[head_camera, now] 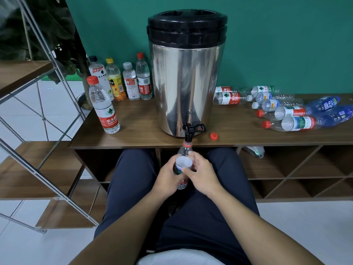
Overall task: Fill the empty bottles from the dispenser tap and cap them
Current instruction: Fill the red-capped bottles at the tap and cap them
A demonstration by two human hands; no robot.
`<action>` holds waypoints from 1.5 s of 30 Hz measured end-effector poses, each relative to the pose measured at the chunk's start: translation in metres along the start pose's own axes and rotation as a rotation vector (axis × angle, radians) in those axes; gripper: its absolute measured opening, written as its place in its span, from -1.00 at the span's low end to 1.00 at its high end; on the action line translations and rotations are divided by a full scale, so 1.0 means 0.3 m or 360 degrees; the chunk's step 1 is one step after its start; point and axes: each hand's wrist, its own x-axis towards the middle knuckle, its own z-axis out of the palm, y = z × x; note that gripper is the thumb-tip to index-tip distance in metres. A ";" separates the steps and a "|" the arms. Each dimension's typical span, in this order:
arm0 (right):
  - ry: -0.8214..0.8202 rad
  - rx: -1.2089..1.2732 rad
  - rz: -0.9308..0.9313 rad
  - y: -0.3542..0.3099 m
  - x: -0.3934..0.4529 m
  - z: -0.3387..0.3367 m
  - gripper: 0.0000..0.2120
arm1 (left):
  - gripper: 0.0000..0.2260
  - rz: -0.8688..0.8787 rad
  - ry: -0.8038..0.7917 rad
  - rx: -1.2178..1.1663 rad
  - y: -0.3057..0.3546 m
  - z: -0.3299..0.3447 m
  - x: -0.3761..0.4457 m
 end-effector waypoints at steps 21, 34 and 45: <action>0.0026 0.0031 -0.0012 -0.024 -0.012 -0.004 -0.22 | -0.46 0.0057 0.0015 0.0027 -0.003 0.001 0.000; 0.0040 0.0043 -0.0003 -0.022 -0.014 -0.004 -0.21 | -0.47 0.0055 0.0010 0.0021 0.001 0.002 0.000; -0.0002 0.0003 -0.0032 -0.002 -0.001 0.000 -0.35 | -0.44 0.0031 0.0003 0.0025 0.000 0.000 -0.001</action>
